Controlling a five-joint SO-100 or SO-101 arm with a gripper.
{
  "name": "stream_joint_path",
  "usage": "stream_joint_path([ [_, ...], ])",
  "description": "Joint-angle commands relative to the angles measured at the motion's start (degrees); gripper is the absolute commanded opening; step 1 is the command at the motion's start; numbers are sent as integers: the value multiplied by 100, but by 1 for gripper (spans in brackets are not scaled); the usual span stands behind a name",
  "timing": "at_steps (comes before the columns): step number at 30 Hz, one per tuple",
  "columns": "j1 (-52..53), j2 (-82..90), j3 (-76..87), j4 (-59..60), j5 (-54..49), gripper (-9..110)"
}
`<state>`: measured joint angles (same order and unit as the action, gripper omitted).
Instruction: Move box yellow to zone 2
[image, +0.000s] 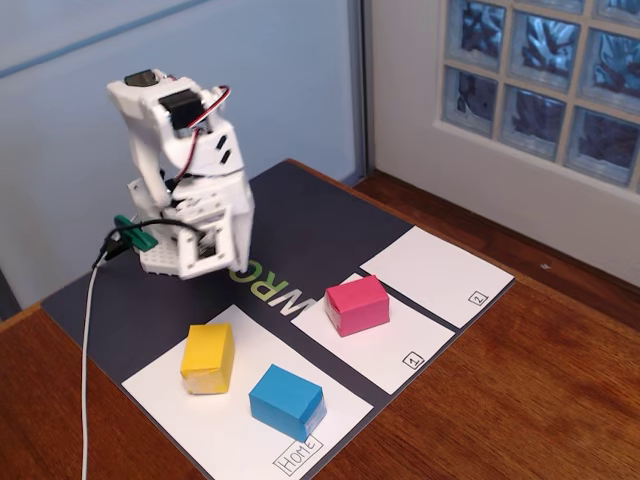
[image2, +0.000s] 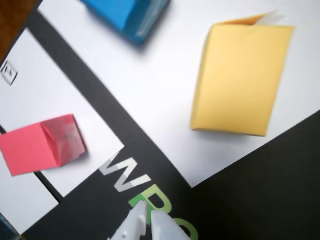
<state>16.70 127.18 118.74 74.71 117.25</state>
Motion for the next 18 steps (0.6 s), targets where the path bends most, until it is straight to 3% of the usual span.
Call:
stream_joint_path([
  [1,387,-299,-422,-53,-237,-1],
  [10,1028,-2259,-2250,993,-2162,5],
  [15,1072,-2575,-2461,800,-2338,19],
  [18,1055,-2575,-2452,765,-2294,22],
])
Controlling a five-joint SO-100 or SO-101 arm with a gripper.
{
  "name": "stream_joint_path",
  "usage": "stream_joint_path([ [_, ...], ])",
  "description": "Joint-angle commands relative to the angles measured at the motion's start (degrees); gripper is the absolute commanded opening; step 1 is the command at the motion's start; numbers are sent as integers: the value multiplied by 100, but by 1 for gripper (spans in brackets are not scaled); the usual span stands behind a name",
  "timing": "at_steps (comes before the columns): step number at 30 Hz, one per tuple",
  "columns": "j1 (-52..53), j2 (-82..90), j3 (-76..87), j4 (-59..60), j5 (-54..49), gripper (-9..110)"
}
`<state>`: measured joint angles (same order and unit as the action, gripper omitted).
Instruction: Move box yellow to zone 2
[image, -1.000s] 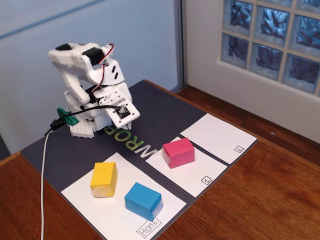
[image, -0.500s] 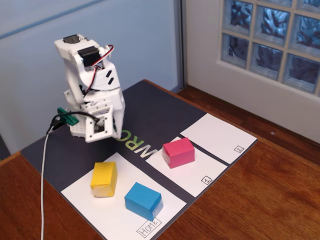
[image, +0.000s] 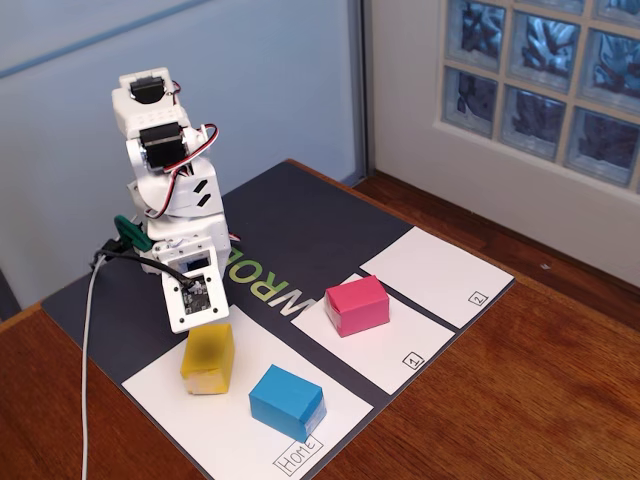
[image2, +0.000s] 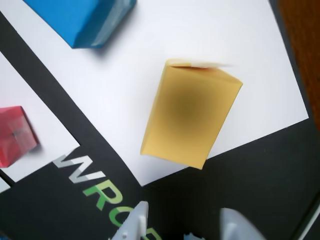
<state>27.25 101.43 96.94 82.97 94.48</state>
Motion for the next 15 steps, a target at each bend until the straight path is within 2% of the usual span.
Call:
stream_joint_path([
  [1,-18,0,-264,-70,26,22],
  [10,-132,70,-53,-448,1731,32],
  [15,-18,-105,44,-668,2004,37],
])
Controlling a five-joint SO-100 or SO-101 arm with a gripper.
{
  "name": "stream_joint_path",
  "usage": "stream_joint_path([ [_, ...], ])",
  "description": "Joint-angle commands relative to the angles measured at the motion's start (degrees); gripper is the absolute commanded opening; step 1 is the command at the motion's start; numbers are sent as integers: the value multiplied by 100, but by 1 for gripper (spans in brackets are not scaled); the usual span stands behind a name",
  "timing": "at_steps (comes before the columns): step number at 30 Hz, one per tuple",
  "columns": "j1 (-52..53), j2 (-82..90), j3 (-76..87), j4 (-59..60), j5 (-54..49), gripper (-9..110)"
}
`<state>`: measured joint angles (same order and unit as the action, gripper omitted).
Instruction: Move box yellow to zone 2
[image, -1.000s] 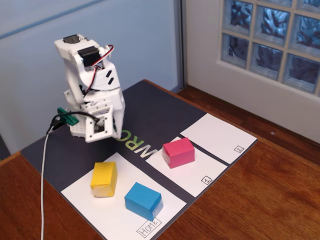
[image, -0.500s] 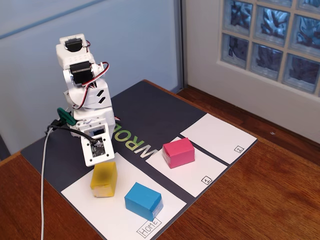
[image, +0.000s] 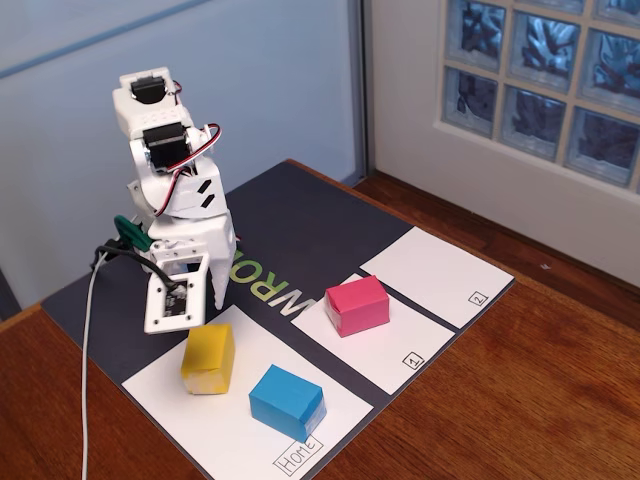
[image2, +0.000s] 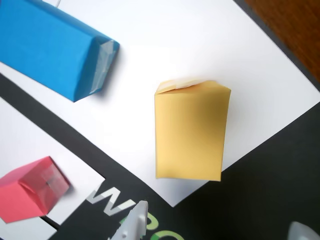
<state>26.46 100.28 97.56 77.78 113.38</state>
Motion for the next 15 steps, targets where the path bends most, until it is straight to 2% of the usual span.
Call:
stream_joint_path([
  [1,79,-26,0,-220,88,38],
  [15,-105,264,1327,-1740,70,52],
])
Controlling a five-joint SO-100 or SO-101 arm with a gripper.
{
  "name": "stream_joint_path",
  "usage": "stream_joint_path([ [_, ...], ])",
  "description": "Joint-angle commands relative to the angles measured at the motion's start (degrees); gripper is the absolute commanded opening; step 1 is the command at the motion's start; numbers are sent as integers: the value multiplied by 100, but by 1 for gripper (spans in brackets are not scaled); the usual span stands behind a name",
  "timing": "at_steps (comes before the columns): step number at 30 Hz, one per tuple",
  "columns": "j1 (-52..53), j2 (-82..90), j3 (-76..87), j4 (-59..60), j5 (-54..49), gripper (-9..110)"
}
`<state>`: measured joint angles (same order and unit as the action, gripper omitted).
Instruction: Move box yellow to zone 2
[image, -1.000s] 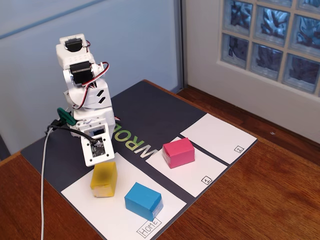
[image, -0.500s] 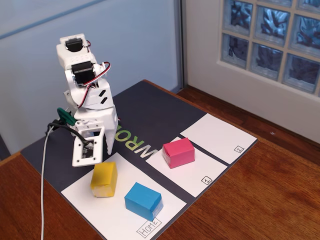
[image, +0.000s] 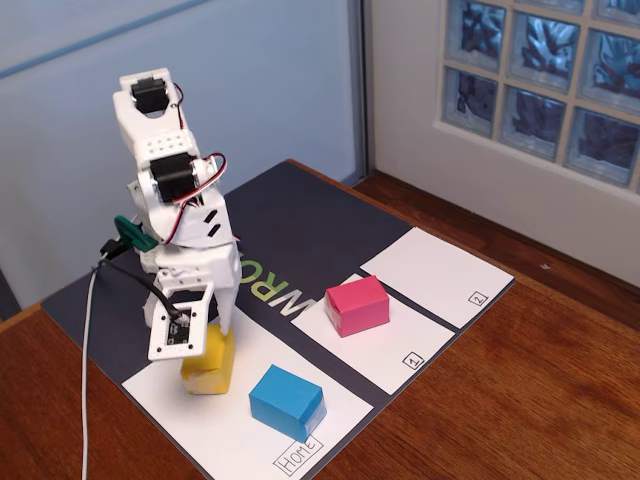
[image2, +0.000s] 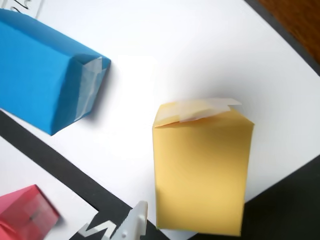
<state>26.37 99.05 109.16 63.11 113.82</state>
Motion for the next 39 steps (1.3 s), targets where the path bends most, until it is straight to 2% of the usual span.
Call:
stream_joint_path([
  [1,-132,413,264,-352,35,52],
  [12,-536,211,650,-905,193,53],
  [27,-483,-352,1160,-1890,-105,51],
  [32,-448,-369,1283,-1916,-211,47],
  [39,-316,-334,1327,-1863,-255,35],
])
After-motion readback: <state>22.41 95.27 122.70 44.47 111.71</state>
